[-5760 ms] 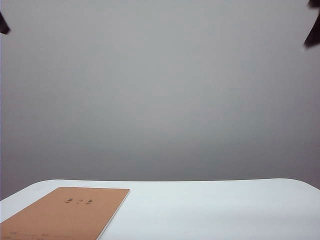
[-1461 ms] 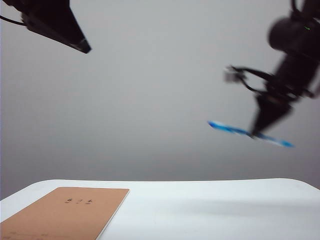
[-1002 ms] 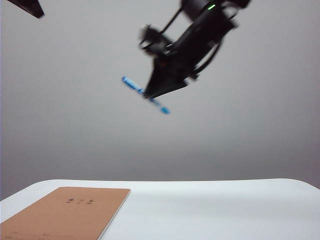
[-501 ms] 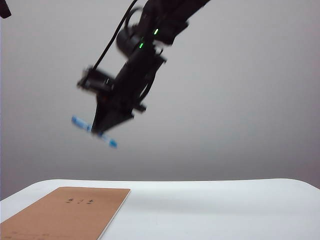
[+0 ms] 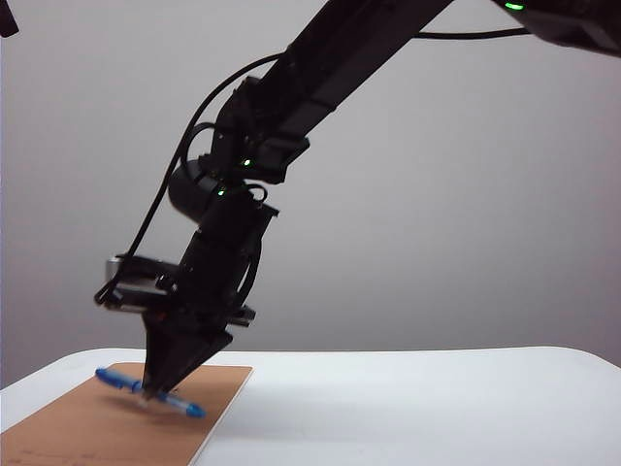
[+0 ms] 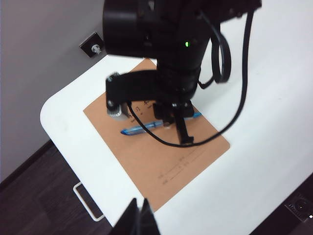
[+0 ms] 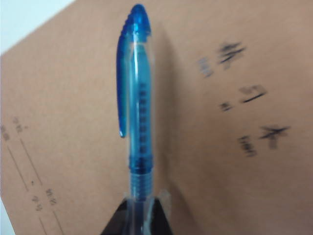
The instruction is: Pick up a pen on the table and place it on the notebook.
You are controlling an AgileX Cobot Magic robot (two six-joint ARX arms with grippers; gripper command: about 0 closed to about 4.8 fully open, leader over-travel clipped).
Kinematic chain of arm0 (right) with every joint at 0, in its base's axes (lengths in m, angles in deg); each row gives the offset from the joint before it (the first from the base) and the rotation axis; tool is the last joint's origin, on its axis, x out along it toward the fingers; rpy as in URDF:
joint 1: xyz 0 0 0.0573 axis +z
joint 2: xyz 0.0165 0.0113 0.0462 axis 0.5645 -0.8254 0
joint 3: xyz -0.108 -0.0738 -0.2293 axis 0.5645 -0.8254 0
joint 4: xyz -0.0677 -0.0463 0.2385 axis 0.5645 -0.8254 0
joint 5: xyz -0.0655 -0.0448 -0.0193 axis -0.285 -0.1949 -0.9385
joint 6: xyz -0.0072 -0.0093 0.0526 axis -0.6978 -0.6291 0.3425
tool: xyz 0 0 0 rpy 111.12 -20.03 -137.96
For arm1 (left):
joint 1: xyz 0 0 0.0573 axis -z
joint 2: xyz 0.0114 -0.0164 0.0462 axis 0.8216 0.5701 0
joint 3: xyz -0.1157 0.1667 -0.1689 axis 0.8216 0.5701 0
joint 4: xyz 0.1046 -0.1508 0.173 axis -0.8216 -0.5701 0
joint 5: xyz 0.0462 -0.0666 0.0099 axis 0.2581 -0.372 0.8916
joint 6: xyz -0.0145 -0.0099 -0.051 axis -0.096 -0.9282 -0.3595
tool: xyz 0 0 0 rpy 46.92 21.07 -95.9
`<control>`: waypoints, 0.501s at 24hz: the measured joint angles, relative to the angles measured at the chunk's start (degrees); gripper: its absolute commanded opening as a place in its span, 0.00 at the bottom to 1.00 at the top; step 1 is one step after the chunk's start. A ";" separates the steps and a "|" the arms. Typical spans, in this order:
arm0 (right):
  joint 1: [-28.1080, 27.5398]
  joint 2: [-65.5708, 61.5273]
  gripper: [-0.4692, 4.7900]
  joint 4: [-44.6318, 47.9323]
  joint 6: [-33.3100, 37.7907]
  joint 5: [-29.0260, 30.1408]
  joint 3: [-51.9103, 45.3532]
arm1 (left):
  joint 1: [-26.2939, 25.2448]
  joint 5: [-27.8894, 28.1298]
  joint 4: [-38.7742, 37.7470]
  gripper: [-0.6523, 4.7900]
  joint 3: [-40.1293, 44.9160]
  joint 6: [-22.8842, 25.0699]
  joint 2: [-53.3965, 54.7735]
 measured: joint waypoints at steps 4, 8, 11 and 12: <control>0.63 -0.22 0.08 0.15 -0.57 -0.07 0.00 | 0.00 0.00 0.00 0.11 0.00 0.00 0.00; 0.68 -0.22 0.16 1.75 -1.81 -0.11 0.00 | 0.02 -0.24 0.00 0.11 0.00 -0.04 0.00; 0.68 -0.22 0.38 1.81 -1.99 -0.13 0.00 | 0.02 -0.28 0.00 0.11 0.00 -0.11 0.00; 0.68 -0.22 0.39 1.92 -1.99 -0.13 0.00 | 0.02 -0.28 0.00 0.11 0.00 -0.15 0.00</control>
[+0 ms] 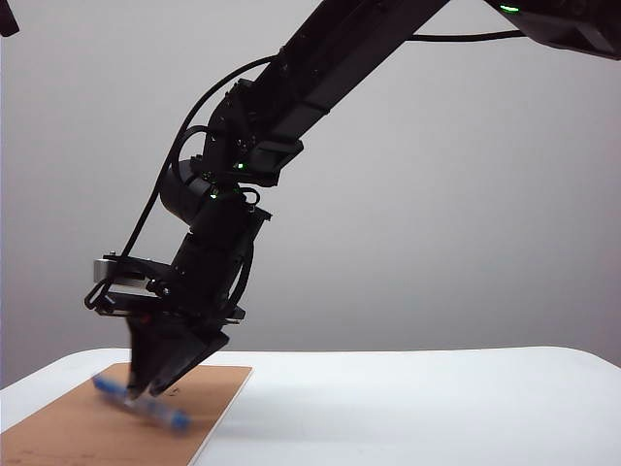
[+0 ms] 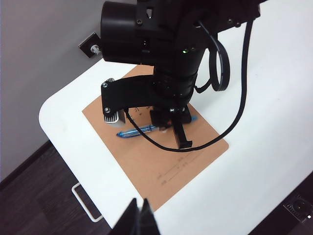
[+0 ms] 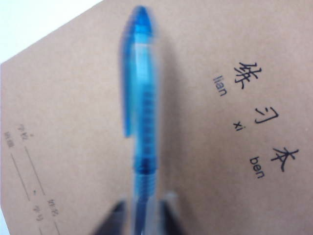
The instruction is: Pick up a pen on the table and place it on the notebook.
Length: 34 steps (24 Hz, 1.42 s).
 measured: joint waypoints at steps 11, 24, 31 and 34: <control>-0.13 3.17 0.43 0.46 0.02 -1.11 0.02 | 0.02 1.97 -2.69 0.11 0.00 -0.04 0.00; -15.67 27.65 0.08 -6.97 0.00 7.63 0.09 | 0.00 -1.29 2.40 0.11 0.00 -4.15 -0.92; -17.49 45.09 0.08 -4.92 -3.82 -4.63 0.02 | -5.25 -0.17 13.05 0.11 0.04 -6.58 -9.07; -17.27 53.05 0.08 -0.96 -6.19 -5.75 0.00 | -12.76 -0.22 19.47 0.11 4.02 -6.58 -15.08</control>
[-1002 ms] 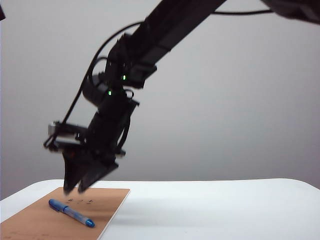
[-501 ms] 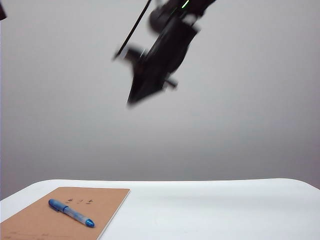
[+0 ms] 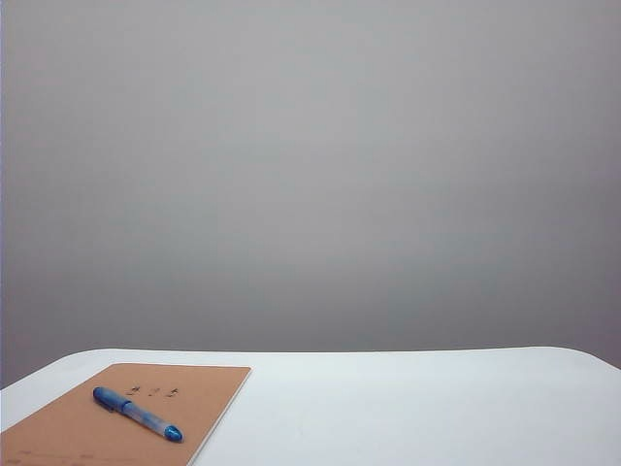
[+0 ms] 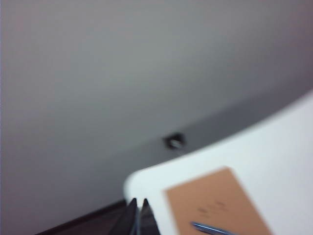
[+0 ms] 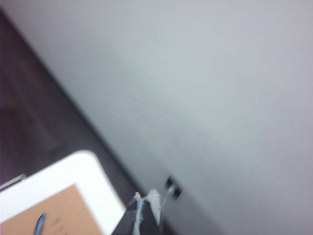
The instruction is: Pick up a pen on the table and place it on the notebook.
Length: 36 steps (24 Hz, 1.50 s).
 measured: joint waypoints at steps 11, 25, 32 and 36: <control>-5.31 26.56 0.08 7.76 -1.25 -12.41 -30.38 | -10.64 -4.26 6.21 0.11 11.21 -3.89 -7.69; -13.97 74.88 0.08 47.21 12.52 -13.64 -101.07 | -10.73 -5.53 26.77 0.11 33.57 -17.44 -25.40; -14.27 85.18 0.08 58.55 17.94 -13.57 -120.48 | -10.73 -2.67 35.47 0.11 46.21 -23.08 -34.77; -16.20 85.24 0.08 59.32 17.84 -13.51 -123.32 | -10.73 -2.34 34.93 0.11 46.77 -23.08 -34.93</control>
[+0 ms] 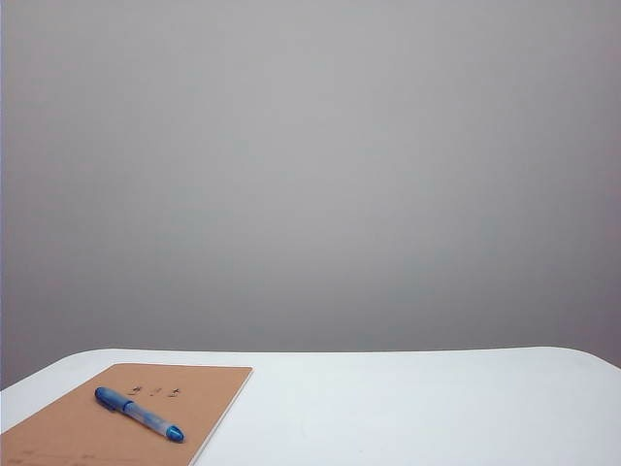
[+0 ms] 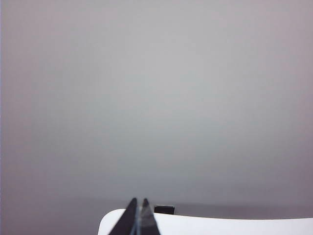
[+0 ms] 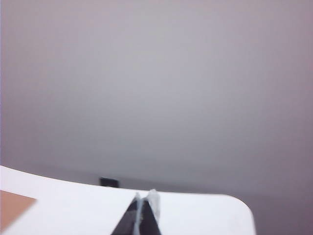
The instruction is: Pick up a pen on the table and place it on the notebook.
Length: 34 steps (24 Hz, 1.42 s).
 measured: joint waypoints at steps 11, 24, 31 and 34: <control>-11.19 0.00 0.08 1.14 2.19 5.97 -1.90 | 0.00 -0.22 1.33 0.11 6.12 0.22 -0.02; -4.35 6.80 0.08 -5.49 -0.07 -8.70 -3.98 | 0.00 0.92 5.81 0.11 12.68 -0.33 -0.24; -4.42 10.49 0.08 -10.82 -0.68 -6.62 -3.98 | 0.00 0.15 6.14 0.11 12.66 1.09 -0.26; -4.42 10.51 0.08 -9.84 -1.14 -6.01 -3.98 | -0.02 0.17 6.14 0.11 12.66 1.11 -0.26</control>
